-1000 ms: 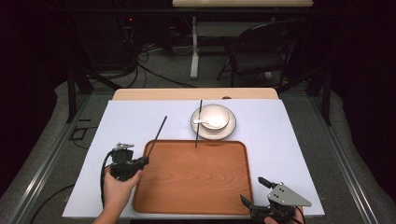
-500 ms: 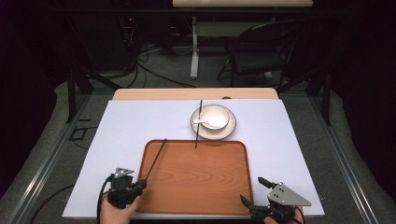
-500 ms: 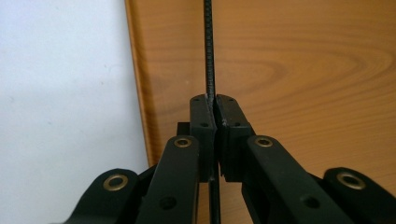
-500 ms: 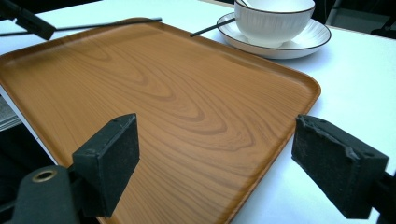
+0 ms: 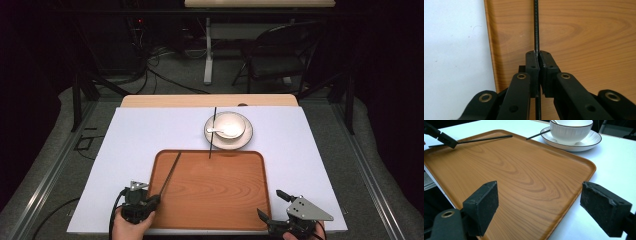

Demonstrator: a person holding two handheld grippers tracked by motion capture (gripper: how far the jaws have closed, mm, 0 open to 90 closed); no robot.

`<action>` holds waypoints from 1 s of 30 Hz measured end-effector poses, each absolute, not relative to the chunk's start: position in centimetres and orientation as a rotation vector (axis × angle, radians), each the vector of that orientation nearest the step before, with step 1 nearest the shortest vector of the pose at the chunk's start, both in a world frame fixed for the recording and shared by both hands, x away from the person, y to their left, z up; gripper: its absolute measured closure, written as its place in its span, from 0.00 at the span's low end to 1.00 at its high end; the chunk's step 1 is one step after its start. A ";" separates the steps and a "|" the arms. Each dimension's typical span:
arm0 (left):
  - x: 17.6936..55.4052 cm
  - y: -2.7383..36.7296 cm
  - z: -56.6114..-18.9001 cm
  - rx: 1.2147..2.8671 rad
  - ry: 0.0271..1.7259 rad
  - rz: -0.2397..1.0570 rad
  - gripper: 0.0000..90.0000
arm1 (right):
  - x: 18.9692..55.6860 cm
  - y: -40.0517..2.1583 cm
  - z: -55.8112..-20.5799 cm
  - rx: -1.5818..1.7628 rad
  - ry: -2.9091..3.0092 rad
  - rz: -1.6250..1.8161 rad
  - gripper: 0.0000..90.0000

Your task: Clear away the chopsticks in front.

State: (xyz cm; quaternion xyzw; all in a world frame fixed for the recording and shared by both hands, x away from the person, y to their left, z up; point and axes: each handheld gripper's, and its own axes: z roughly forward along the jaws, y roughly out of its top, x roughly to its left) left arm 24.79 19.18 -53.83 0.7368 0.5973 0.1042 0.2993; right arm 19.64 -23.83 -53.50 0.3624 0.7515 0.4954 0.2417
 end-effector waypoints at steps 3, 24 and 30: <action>24.8 19.0 -53.9 1.963 1.583 0.287 0.95 | 19.6 -23.8 -53.5 0.991 2.056 1.355 0.16; 24.7 19.0 -53.8 1.954 1.565 0.282 0.94 | 19.6 -23.9 -53.5 0.991 2.058 1.358 0.16; 25.1 18.7 -52.9 1.965 1.526 0.342 0.80 | 19.7 -23.8 -53.5 1.000 2.057 1.358 0.16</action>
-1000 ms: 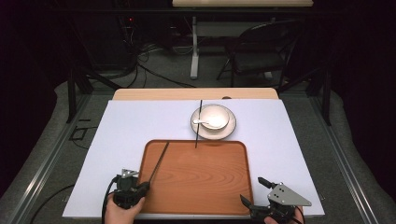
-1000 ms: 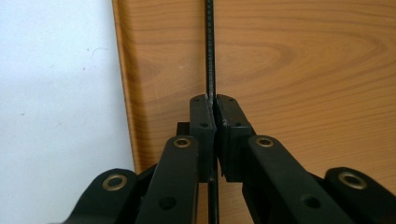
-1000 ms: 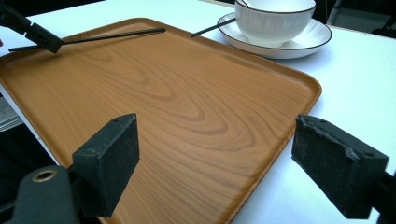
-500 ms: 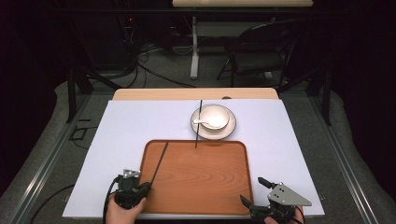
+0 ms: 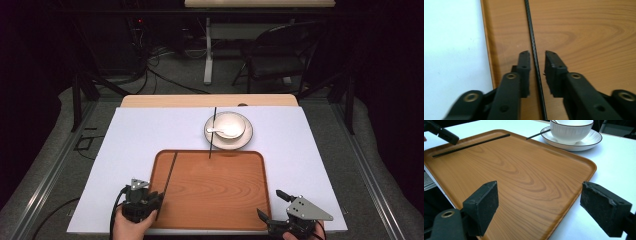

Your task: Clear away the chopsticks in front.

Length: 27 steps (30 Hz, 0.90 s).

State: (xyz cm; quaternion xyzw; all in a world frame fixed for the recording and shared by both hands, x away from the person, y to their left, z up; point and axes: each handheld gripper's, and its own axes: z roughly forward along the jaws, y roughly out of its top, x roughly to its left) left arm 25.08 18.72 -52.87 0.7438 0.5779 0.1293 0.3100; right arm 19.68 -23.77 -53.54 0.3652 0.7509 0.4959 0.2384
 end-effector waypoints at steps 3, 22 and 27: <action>25.7 18.5 -52.1 1.963 1.513 0.348 0.72 | 19.7 -23.7 -53.6 0.996 2.057 1.355 0.16; 33.4 14.7 -46.9 1.934 1.439 0.372 0.54 | 19.8 -23.9 -53.6 1.009 2.058 1.353 0.16; 36.4 13.1 -46.4 1.917 1.419 0.343 0.56 | 19.9 -24.0 -53.7 1.011 2.057 1.357 0.16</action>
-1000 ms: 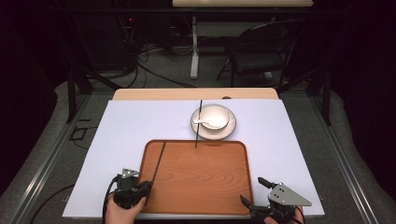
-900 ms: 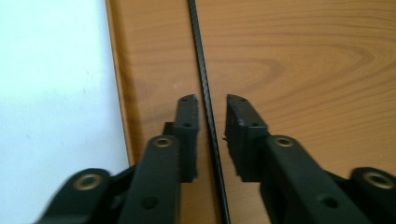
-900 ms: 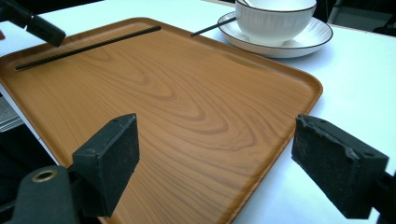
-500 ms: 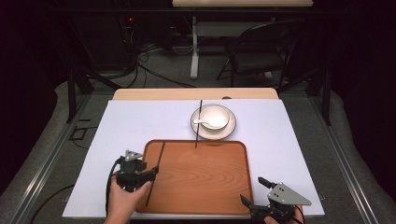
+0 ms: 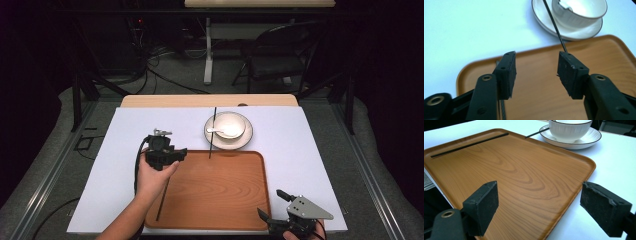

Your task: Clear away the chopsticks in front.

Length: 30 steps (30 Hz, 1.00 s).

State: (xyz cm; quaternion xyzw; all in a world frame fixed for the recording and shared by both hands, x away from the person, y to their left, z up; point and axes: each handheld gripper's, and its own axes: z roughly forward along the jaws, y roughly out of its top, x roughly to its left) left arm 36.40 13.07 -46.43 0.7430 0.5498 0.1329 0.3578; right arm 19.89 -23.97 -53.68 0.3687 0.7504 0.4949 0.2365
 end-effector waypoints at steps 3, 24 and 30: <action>37.4 12.3 -46.5 1.928 1.415 0.358 0.56 | 19.9 -24.0 -53.7 1.011 2.058 1.357 0.16; 41.4 7.8 -48.8 1.952 1.455 0.279 0.65 | 19.9 -24.2 -53.6 1.013 2.061 1.357 0.16; 41.9 6.2 -49.7 1.968 1.466 0.241 0.74 | 19.9 -24.2 -53.6 1.012 2.062 1.360 0.16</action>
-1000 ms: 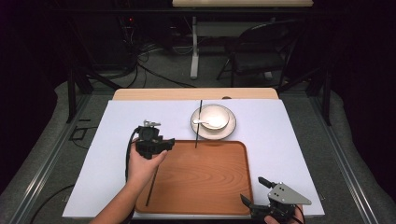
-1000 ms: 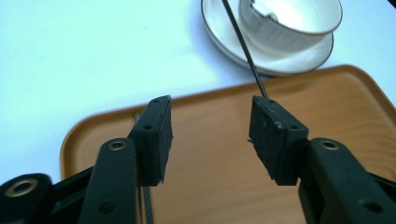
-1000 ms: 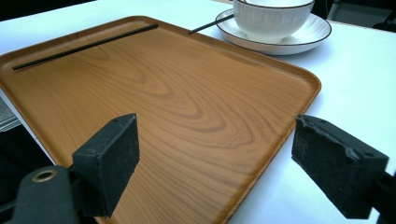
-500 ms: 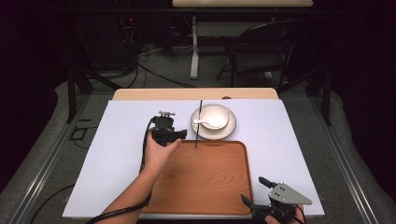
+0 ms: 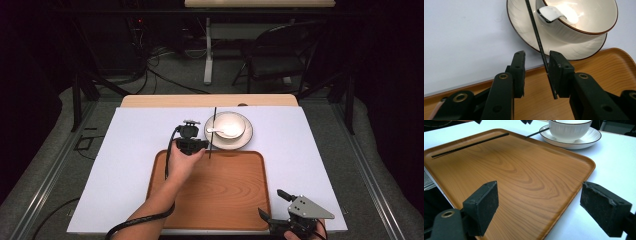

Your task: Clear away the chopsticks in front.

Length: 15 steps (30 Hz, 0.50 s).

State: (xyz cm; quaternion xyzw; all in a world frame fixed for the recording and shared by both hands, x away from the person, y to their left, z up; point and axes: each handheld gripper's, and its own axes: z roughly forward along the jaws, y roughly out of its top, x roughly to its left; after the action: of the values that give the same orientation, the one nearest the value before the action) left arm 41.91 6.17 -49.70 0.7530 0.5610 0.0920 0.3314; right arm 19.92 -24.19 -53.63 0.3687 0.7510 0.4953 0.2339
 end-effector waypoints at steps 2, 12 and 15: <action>42.0 6.0 -49.8 1.972 1.466 0.237 0.76 | 19.9 -24.2 -53.6 1.012 2.062 1.361 0.16; 42.5 4.5 -50.9 1.998 1.475 0.237 0.82 | 19.9 -24.2 -53.6 1.009 2.064 1.365 0.16; 42.6 4.3 -51.1 2.004 1.485 0.238 0.84 | 19.8 -24.1 -53.6 1.009 2.066 1.366 0.16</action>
State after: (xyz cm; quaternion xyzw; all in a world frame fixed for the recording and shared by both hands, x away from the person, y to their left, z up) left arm 42.64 4.30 -51.06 0.7597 0.5630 0.0903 0.3127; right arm 19.85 -24.13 -53.60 0.3672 0.7514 0.4970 0.2315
